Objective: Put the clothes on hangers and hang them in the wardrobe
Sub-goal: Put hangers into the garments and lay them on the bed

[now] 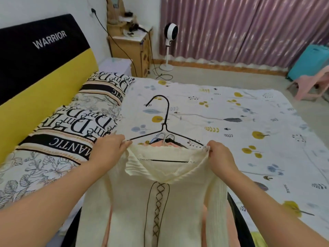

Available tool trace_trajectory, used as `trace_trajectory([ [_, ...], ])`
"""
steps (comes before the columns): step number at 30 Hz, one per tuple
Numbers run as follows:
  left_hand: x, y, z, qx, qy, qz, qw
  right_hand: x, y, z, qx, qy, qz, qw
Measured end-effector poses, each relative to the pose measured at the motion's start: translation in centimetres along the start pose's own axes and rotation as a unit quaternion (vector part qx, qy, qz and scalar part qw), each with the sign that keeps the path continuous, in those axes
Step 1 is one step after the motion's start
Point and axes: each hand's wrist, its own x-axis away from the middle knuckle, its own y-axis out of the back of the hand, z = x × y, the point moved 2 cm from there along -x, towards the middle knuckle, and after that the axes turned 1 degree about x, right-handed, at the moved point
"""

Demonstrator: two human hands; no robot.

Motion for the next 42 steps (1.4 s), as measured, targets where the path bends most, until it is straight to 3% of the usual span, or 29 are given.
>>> trace_trajectory([
  [4, -4.4, -6.9, 0.3, -0.051, 0.042, 0.052, 0.996, -7.2, -5.8, -2.3, 0.005, -0.016, 0.025, 1.0],
  [7, -4.9, -13.0, 0.4, -0.082, 0.099, 0.152, 0.98, -11.7, -10.6, -3.7, 0.024, -0.026, 0.067, 0.997],
  [14, -2.2, -25.4, 0.6, -0.089, 0.102, 0.33, 0.934, -18.6, -22.0, -6.0, 0.044, -0.053, 0.15, 0.986],
  [16, -1.4, -28.2, 0.9, -0.094, 0.1, 0.361, 0.922, -19.0, -24.3, -6.6, 0.036, -0.063, 0.138, 0.988],
  [19, -0.8, -31.4, 1.3, -0.102, 0.103, 0.391, 0.909, -17.5, -26.7, -6.2, -0.026, -0.065, 0.051, 0.996],
  [21, -0.8, -32.9, 1.5, -0.104, 0.103, 0.394, 0.907, -15.0, -28.4, -5.3, -0.006, -0.058, 0.071, 0.996],
  [26, -0.7, -35.1, 1.8, -0.11, 0.101, 0.409, 0.9, -9.9, -32.4, -5.2, 0.08, 0.0, 0.226, 0.971],
  [33, -2.5, -34.6, 2.4, -0.082, 0.113, 0.468, 0.873, -11.3, -31.7, -5.9, 0.076, 0.025, 0.312, 0.947],
  [39, -3.9, -29.3, 0.9, -0.046, 0.098, 0.433, 0.895, -10.8, -25.9, -4.6, -0.013, 0.016, 0.253, 0.967],
  [42, -2.7, -25.6, -0.1, -0.002, 0.09, 0.41, 0.907, -8.5, -23.2, -3.2, -0.007, 0.029, 0.271, 0.962],
])
